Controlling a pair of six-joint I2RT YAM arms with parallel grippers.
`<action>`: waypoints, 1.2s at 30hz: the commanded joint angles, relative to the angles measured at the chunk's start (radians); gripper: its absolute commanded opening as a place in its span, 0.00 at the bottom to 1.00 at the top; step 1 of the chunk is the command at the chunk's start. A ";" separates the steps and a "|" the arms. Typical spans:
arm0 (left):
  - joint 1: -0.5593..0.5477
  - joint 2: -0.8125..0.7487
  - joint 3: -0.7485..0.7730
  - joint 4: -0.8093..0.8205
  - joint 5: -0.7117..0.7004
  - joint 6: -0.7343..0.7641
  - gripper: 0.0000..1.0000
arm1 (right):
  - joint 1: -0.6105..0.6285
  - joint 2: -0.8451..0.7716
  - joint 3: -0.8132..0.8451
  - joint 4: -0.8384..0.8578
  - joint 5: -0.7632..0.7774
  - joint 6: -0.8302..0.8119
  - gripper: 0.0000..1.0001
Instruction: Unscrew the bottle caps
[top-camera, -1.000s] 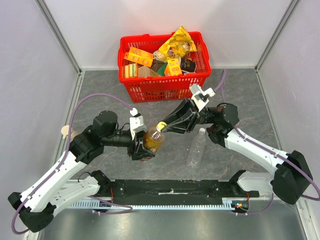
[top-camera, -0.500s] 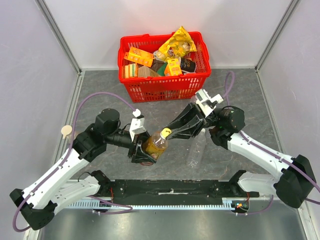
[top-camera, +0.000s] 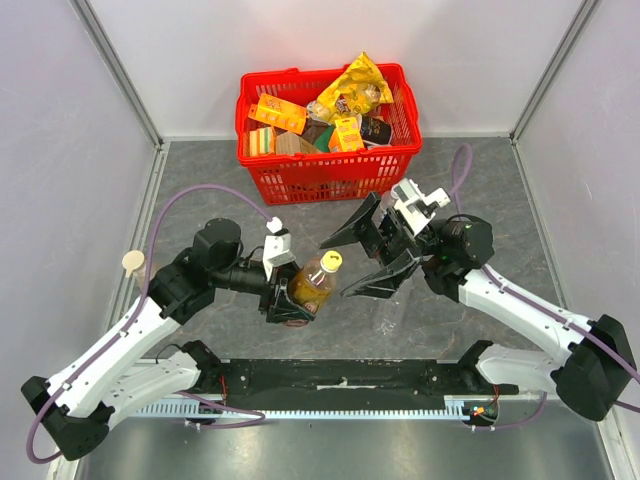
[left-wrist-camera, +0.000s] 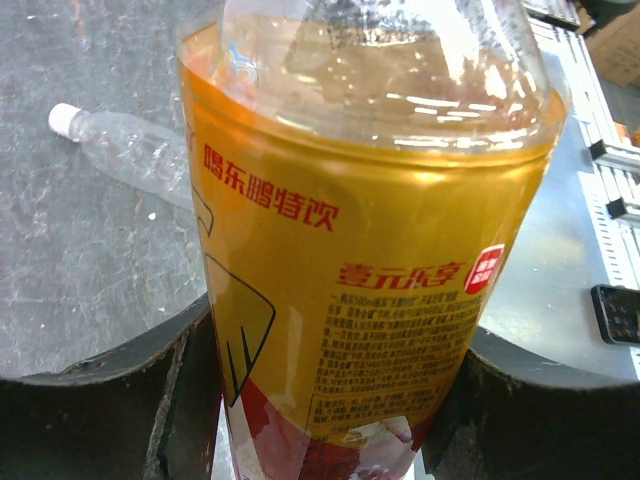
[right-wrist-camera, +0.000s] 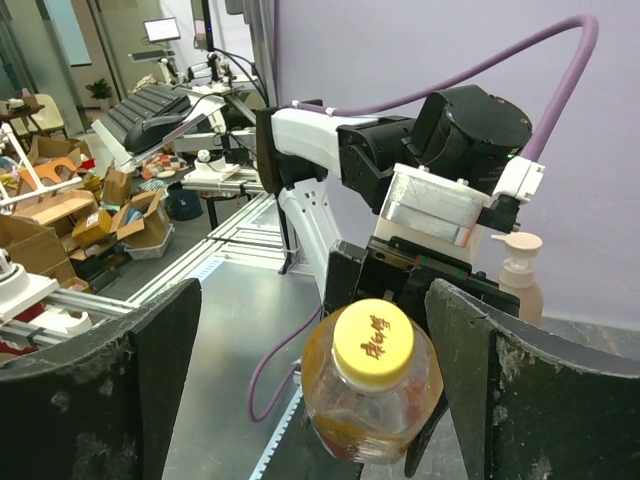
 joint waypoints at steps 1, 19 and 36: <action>0.003 -0.011 -0.009 -0.006 -0.087 0.012 0.37 | -0.002 -0.029 0.022 -0.084 0.071 -0.045 0.98; 0.003 -0.035 -0.064 -0.080 -0.795 -0.028 0.37 | -0.006 0.010 0.153 -0.789 0.539 -0.307 0.98; 0.003 0.015 -0.090 -0.083 -0.970 -0.050 0.37 | -0.019 0.267 0.249 -0.794 0.579 -0.120 0.85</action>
